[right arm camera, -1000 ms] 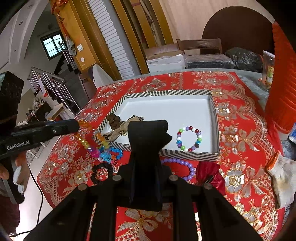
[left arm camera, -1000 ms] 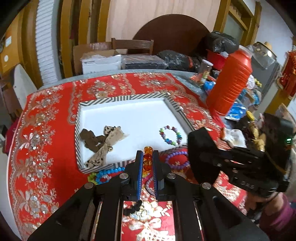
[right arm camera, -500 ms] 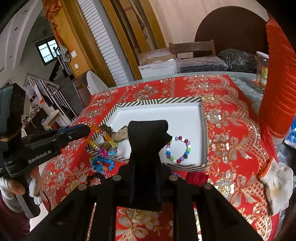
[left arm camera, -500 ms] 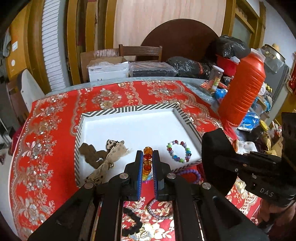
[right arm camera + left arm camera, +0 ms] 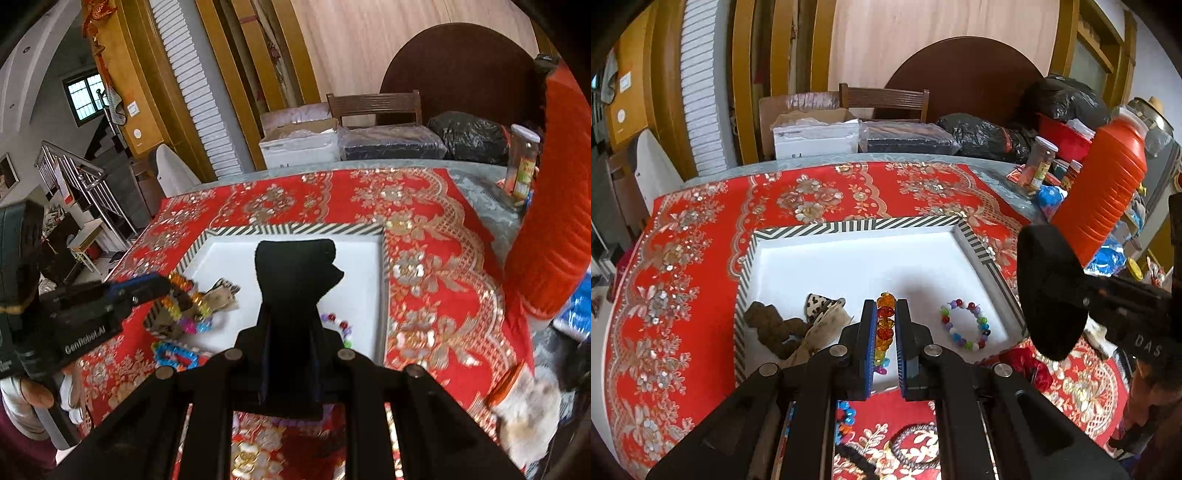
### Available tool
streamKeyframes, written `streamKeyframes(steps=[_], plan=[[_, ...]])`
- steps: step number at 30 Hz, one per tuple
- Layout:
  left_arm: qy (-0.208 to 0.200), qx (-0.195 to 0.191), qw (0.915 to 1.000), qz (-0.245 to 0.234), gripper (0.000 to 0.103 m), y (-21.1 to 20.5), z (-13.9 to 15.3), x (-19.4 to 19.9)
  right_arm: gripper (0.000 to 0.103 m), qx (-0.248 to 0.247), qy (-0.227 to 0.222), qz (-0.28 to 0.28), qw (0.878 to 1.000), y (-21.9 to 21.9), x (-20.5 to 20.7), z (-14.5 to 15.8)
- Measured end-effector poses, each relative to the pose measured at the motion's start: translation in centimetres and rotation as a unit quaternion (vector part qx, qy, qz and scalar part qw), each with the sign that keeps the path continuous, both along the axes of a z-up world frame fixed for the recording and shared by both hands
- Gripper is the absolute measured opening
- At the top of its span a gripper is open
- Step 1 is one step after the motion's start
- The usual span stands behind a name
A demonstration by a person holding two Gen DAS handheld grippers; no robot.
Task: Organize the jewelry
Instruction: 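Carry the amber bead bracelet over the tray with the left tool while the right tool carries the black pouch, then lower the amber bracelet into the tray and open the left tool while the right tool releases the black pouch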
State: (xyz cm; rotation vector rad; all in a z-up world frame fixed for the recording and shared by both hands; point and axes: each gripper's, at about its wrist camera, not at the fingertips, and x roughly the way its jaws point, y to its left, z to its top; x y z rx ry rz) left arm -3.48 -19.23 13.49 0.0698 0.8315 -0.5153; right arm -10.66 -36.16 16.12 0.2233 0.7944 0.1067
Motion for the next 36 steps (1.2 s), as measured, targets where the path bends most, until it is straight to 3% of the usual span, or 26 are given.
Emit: streamKeyframes(steps=[9, 23, 27, 36], plan=[[0.036, -0.017, 0.9991, 0.012, 0.017, -0.8, -2.2, 2.5, 0.017, -0.012, 0.014, -0.008, 1.000, -1.5, 4.4, -0.4], [0.074, 0.010, 0.9956, 0.057, 0.017, 1.6, -7.2, 3.8, 0.017, -0.057, 0.098, -0.008, 0.994, -2.5, 10.7, -8.4], [0.076, 0.014, 0.9950, 0.063, 0.017, 1.7, -7.8, 4.0, 0.017, -0.080, 0.113, -0.009, 0.990, -2.9, 11.9, -10.0], [0.078, 0.026, 0.9930, 0.085, 0.020, 1.8, -8.6, 4.6, 0.017, -0.071, 0.123, -0.013, 0.990, -3.6, 12.8, -11.7]])
